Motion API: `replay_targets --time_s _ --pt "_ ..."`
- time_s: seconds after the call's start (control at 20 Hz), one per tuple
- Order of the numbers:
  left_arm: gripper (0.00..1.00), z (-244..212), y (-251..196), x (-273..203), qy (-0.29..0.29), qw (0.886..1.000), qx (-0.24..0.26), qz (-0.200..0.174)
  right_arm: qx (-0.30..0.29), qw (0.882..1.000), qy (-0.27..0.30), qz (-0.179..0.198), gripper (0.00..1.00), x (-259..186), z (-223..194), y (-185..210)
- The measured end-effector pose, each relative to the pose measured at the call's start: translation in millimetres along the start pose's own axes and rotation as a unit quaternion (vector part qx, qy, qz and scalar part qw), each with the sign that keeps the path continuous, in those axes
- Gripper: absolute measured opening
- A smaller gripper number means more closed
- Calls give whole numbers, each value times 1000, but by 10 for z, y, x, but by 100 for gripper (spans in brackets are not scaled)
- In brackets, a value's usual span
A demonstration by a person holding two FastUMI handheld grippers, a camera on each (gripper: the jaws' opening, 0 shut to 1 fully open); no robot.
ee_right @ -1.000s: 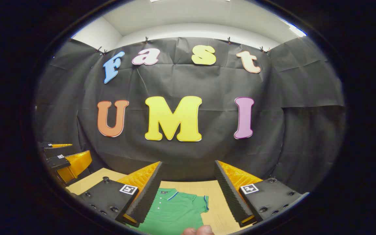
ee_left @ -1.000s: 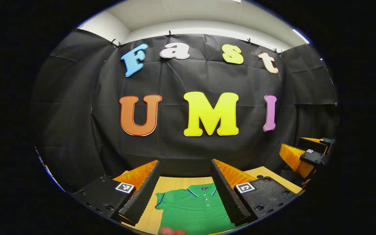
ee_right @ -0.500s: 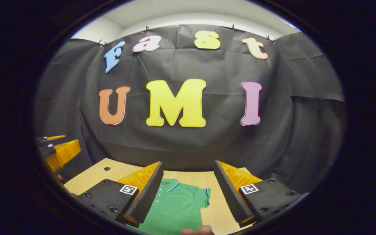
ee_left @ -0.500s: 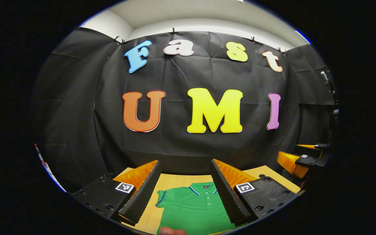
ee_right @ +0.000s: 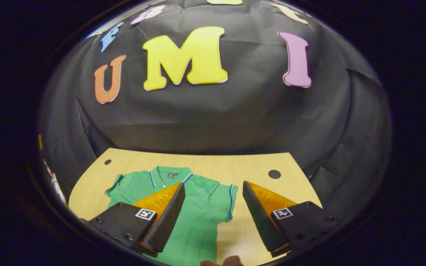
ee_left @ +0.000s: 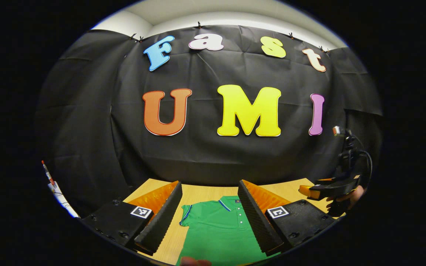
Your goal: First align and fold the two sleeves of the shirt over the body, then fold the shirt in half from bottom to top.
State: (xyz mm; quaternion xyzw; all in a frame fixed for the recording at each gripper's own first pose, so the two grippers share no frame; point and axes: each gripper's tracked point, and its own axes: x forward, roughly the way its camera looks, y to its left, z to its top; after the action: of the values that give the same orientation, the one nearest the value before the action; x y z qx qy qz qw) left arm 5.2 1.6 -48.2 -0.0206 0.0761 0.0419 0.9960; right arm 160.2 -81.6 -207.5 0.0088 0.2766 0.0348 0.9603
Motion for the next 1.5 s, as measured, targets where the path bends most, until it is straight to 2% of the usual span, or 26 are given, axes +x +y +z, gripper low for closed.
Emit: replay_targets --time_s 0.35,0.45,0.55,0.65,0.7,0.85,1.05,1.2,1.25,1.35,1.5 --pt "98 -226 29 56 31 999 -3 14 -4 996 85 -33 99 1268 -576 -373" --pt "98 -331 19 70 45 999 -1 16 -9 993 112 -31 95 1504 -755 -424" --pt "98 -388 27 74 52 998 2 18 -8 991 131 -31 96 1643 -862 -466" --pt "98 -406 45 77 55 998 5 21 2 990 142 -28 93 1737 -929 -462" --pt "98 -420 47 87 57 998 6 23 5 989 146 -27 89 1788 -961 -470" --pt "98 -415 64 81 58 998 8 26 8 987 158 -23 89 1869 -1028 -486" --pt "98 -402 69 78 56 998 9 27 4 988 153 -29 65 1919 -1021 -576" --pt "98 -426 63 84 60 998 6 26 -3 988 153 -36 24 1919 -1031 -559" --pt "98 -427 57 90 61 998 7 26 -9 988 150 -29 28 1925 -1030 -539" --pt "98 -409 60 86 59 998 11 25 -7 988 150 -35 1 1934 -1018 -520" --pt "97 -411 91 80 57 998 13 26 39 987 150 -26 1 1912 -992 -481"
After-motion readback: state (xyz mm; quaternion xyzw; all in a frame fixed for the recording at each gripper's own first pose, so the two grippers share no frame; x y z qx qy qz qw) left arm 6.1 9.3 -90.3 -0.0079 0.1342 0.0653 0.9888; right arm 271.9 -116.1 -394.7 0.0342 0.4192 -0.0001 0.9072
